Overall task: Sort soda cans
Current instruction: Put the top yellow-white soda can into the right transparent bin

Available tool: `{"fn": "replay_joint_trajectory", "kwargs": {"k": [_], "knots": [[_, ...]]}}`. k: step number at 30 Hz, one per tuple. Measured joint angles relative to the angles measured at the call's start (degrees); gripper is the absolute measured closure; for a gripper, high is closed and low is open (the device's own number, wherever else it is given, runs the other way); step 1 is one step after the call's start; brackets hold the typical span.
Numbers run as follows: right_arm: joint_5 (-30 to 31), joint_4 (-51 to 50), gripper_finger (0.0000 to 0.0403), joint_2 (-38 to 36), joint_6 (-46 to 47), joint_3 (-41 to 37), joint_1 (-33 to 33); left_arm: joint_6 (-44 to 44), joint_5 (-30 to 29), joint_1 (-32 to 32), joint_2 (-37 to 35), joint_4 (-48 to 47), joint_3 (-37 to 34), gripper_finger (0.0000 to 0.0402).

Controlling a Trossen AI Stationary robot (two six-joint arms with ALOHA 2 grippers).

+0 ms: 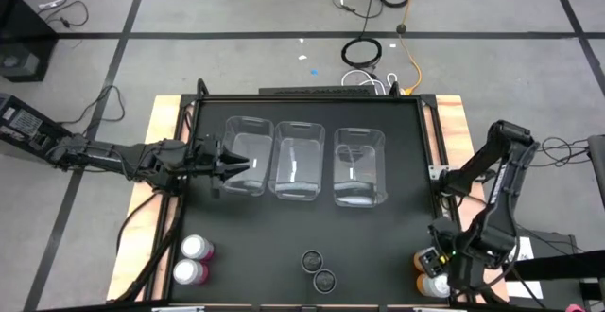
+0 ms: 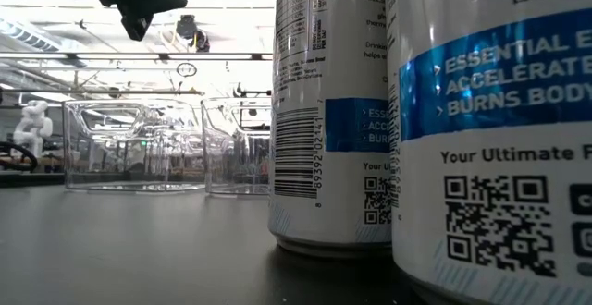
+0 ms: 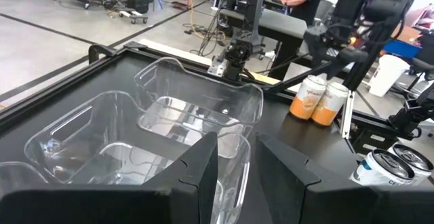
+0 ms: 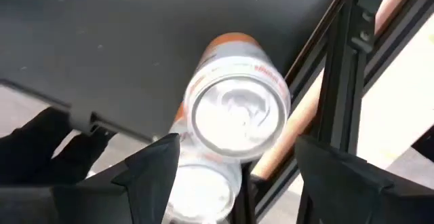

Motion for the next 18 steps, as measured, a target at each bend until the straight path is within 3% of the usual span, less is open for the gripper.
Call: {"fn": "replay_joint_trajectory", "kwargs": {"k": [9, 18], "knots": [[0.7, 5.6, 0.0119, -0.2, -0.7, -5.1, 0.0, 0.0, 0.0, 0.0, 0.0, 0.0, 0.0, 0.0293], [2.4, 2.8, 0.0119, -1.8, -2.0, -5.3, 0.5, 0.0, 0.0, 0.0, 0.0, 0.0, 0.0, 0.0293]]}}
